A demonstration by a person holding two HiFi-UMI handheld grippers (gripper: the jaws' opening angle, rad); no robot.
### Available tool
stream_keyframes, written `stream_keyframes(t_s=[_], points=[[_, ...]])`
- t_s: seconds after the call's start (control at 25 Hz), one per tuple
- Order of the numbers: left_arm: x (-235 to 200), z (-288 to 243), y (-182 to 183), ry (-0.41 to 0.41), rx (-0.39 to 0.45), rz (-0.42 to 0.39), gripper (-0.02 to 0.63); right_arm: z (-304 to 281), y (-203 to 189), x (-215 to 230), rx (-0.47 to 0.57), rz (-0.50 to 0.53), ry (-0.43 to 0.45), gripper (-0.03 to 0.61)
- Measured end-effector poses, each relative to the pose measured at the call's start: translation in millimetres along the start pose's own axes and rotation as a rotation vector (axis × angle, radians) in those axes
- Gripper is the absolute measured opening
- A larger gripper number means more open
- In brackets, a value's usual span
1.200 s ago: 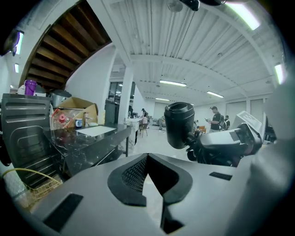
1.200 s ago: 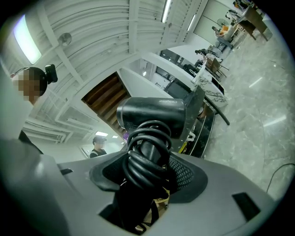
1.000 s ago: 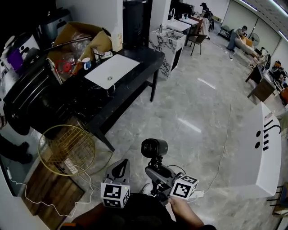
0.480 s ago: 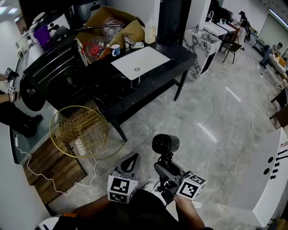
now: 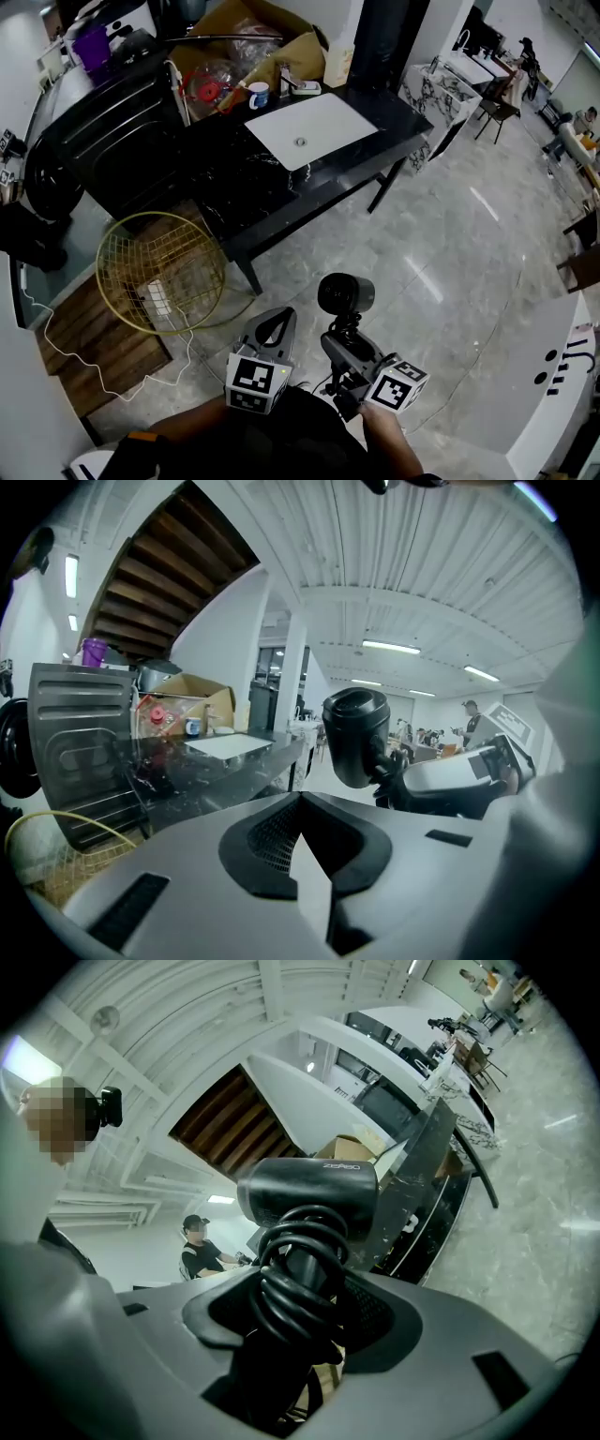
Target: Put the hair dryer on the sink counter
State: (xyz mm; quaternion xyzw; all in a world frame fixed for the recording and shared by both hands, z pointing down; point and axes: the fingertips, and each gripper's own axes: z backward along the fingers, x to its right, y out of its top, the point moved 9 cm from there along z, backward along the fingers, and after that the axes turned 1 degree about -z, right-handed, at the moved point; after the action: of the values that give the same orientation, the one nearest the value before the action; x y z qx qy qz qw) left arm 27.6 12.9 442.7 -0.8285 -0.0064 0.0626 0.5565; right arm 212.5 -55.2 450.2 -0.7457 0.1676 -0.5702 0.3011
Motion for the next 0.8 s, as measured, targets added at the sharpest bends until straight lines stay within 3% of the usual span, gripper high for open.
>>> stream_keyframes(t_s=[0.44,0.8], points=[[-89,-51,47,-0.017,0.055,0.024,0.006,-95,61,2,-0.021,0.063,-0.058,0.265],[-161,-47,60,0.059,0.106,0.057,0.006,-171,86,-5,-0.057,0.112,-0.056,0.265]])
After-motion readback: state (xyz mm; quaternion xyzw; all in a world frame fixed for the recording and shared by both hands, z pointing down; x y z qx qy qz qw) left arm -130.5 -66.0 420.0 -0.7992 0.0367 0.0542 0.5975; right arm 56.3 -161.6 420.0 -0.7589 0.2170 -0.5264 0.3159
